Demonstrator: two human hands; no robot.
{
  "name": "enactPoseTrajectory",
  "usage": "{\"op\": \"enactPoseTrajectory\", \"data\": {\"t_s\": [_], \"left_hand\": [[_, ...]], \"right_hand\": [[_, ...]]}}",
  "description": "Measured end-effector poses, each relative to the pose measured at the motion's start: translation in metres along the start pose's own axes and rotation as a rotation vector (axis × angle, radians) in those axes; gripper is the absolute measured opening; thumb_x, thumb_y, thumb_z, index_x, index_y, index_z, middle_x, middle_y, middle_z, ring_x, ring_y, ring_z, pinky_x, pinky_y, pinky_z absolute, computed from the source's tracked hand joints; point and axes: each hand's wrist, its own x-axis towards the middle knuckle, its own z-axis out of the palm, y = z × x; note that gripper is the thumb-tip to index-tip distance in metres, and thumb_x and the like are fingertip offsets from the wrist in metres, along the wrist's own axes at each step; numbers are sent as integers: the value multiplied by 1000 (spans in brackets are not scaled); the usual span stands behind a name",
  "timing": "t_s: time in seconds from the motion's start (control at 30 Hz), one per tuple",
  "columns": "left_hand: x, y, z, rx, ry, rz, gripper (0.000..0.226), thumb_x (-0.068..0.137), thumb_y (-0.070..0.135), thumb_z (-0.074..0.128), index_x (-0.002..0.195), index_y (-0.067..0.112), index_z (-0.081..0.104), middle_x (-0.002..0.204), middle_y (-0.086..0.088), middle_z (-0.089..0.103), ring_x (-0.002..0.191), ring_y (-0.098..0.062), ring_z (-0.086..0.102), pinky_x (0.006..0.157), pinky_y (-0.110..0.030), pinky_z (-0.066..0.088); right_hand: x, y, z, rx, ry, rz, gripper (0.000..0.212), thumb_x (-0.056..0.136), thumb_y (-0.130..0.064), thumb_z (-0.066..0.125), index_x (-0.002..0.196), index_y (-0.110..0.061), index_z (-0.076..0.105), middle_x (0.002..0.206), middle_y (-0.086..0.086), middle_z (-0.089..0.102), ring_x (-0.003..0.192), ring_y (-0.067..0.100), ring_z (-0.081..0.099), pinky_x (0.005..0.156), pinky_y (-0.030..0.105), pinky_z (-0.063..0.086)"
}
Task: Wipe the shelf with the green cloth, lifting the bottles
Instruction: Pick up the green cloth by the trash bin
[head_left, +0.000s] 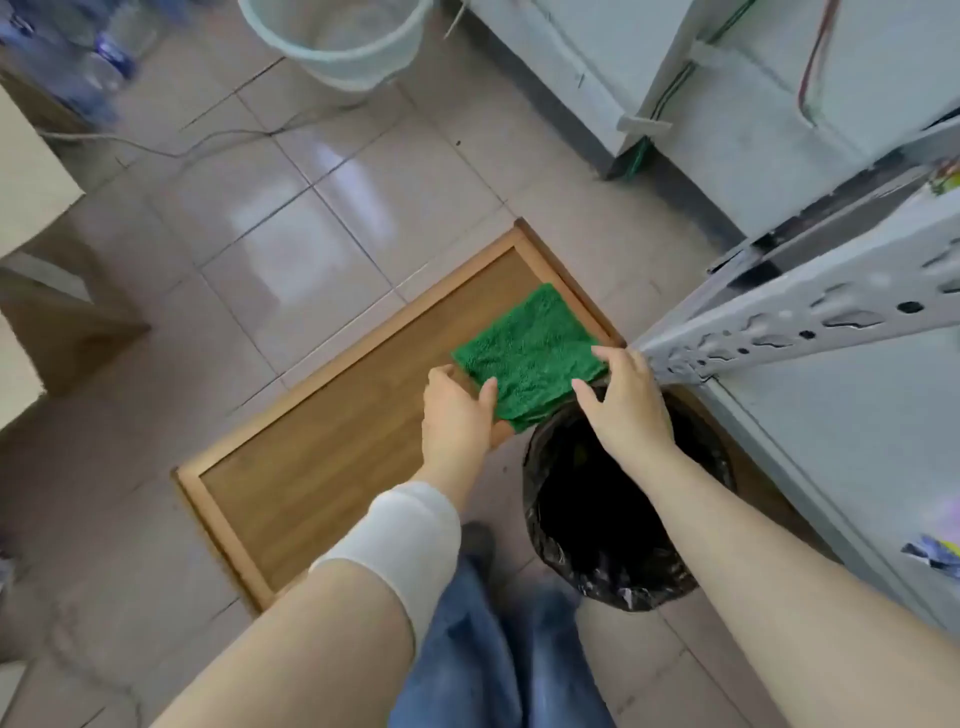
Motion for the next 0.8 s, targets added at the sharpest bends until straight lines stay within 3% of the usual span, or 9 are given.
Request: {"op": "enactPoseTrajectory", "data": {"t_s": [0.13,0.27,0.33,0.4,0.5,0.6,0.7,0.73,0.8], "left_hand": [[31,11,18,-112,145,-47,61,87,37,57,134,6,33,133,-11,47,112,-24,50,82,-29,38],[45,9,26,-128,216,-57,50,84,38,61,122,10,44,120,-8,55,101,-23,53,84,-34,44],[47,8,25,-50,226,-28,39,85,37,60,115,14,50,115,-4,53,84,-17,51,72,-30,39],[42,7,27,-71,233,42,24,86,33,59,103,18,51,108,-1,44,73,-12,45,70,-26,35],[31,3,28,-236,198,173,16,88,25,57,89,19,42,98,4,44,81,-13,43,73,-26,36],[17,2,22,-360,144,196,17,90,23,53,90,18,37,78,6,37,67,-12,34,62,-27,32],[3,6,18,-424,70,211,16,89,25,55,88,27,39,77,3,36,73,-17,38,62,-30,36],[-4,8,17,-446,23,221,19,88,25,57,84,31,40,78,2,39,76,-19,42,62,-34,40],[-20,13,16,-485,-76,245,21,87,23,58,82,32,41,80,1,44,77,-16,48,65,-33,44]], "right_hand": [[43,4,11,-71,179,-67,48,87,-33,56,127,-9,45,128,11,47,120,26,41,99,33,34],[66,9,20,-136,181,-36,48,80,-40,63,115,-9,51,117,9,54,113,26,44,92,32,36],[73,5,19,-173,162,-38,48,77,-39,67,111,-8,52,112,9,60,111,27,45,91,34,36],[77,3,17,-202,100,-5,47,78,-37,66,113,-8,52,111,10,64,114,29,43,92,36,36],[74,0,8,-254,-46,-28,43,83,-34,61,117,-7,55,116,11,63,121,30,40,99,35,34],[58,0,-8,76,-105,-7,36,81,-25,59,111,-5,56,116,11,54,121,28,41,98,37,34],[29,6,-22,553,-170,162,49,79,-18,56,126,-6,48,132,10,50,125,26,44,105,38,33],[17,9,-28,748,-181,202,40,80,-16,53,120,-8,52,123,10,56,115,24,52,101,39,38],[-12,17,-40,1056,-243,307,21,86,-6,42,95,-14,59,91,8,63,79,18,65,74,35,52]]}}
